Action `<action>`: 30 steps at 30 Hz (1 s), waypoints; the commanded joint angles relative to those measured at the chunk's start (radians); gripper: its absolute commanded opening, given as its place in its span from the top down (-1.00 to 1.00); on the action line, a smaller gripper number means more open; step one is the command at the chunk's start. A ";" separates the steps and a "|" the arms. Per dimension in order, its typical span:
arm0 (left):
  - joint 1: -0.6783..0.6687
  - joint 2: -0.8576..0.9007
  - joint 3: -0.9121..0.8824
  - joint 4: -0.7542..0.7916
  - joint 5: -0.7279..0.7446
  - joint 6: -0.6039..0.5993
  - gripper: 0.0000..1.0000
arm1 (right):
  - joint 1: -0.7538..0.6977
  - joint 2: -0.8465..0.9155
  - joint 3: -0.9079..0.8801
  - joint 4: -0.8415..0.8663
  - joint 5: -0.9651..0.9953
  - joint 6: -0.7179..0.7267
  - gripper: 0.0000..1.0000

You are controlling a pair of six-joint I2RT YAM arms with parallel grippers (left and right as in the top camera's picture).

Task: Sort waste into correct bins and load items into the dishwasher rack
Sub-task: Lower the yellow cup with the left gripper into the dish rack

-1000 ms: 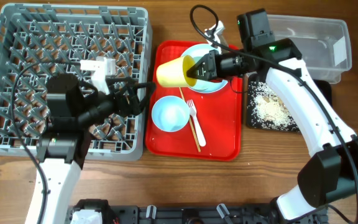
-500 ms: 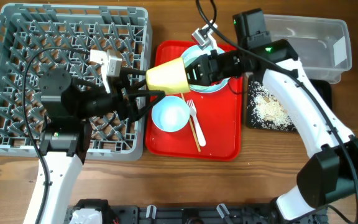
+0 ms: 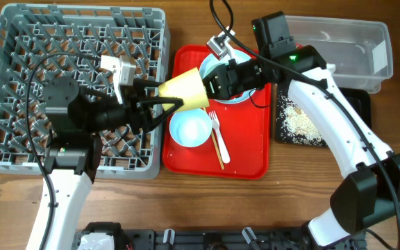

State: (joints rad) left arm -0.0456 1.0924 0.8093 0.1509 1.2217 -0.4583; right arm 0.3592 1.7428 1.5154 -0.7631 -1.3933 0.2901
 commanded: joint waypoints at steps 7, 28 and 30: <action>0.031 0.002 0.013 -0.073 -0.013 0.082 0.03 | -0.016 -0.006 0.014 0.002 0.105 0.035 -0.04; 0.352 0.000 0.291 -1.118 -1.074 0.238 0.92 | -0.307 -0.172 0.016 -0.425 1.049 -0.116 -0.20; 0.352 0.020 0.291 -1.164 -1.182 0.238 0.92 | -0.307 -0.172 0.016 -0.425 1.049 -0.115 -0.20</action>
State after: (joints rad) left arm 0.3016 1.0958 1.0863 -0.9844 0.2302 -0.2222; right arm 0.0540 1.5822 1.5208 -1.1877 -0.3576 0.1917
